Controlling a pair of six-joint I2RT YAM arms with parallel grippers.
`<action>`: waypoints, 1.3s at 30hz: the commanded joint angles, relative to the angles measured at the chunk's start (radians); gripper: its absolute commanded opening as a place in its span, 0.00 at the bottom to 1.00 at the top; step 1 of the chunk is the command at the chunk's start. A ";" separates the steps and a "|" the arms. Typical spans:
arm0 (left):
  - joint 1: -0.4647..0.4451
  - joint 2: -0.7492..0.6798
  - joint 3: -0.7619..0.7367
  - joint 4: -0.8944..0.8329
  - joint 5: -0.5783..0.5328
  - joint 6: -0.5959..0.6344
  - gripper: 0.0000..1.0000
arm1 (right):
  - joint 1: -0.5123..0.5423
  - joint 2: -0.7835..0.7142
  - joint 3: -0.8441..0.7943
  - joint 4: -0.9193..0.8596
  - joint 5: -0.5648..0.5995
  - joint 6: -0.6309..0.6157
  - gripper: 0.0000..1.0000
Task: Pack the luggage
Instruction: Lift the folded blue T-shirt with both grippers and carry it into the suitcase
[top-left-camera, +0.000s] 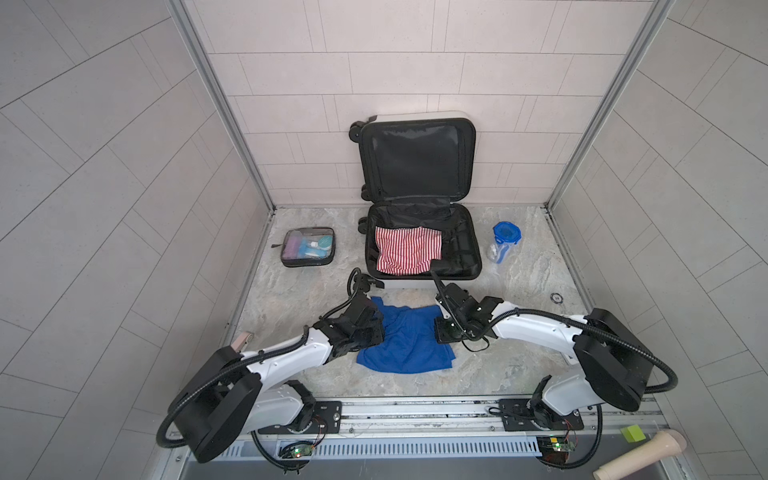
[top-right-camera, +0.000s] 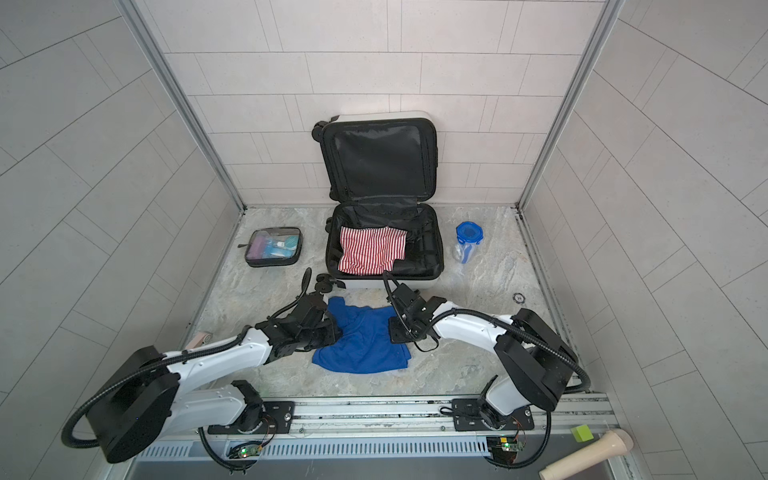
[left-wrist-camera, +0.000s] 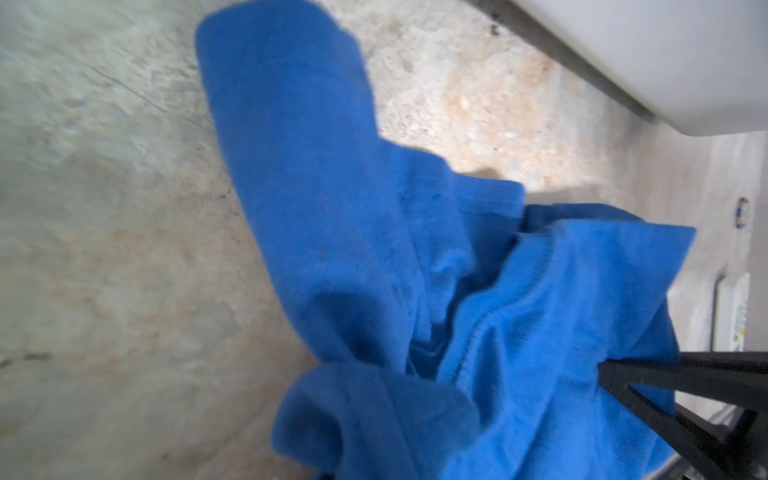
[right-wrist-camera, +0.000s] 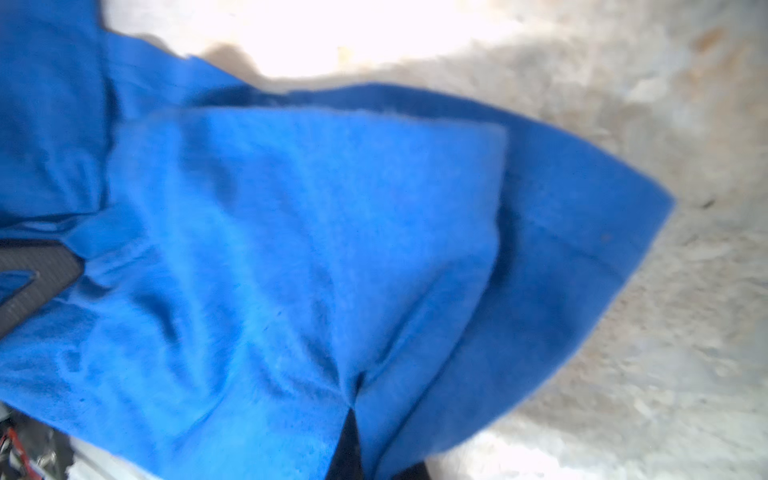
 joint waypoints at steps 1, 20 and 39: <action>-0.020 -0.098 0.059 -0.114 -0.004 0.000 0.00 | 0.009 -0.075 0.039 -0.054 -0.005 0.000 0.00; -0.019 -0.073 0.629 -0.355 -0.122 0.199 0.00 | -0.163 -0.208 0.435 -0.258 -0.056 -0.156 0.00; 0.235 0.556 1.185 -0.306 0.021 0.405 0.00 | -0.440 0.356 1.041 -0.305 -0.144 -0.219 0.00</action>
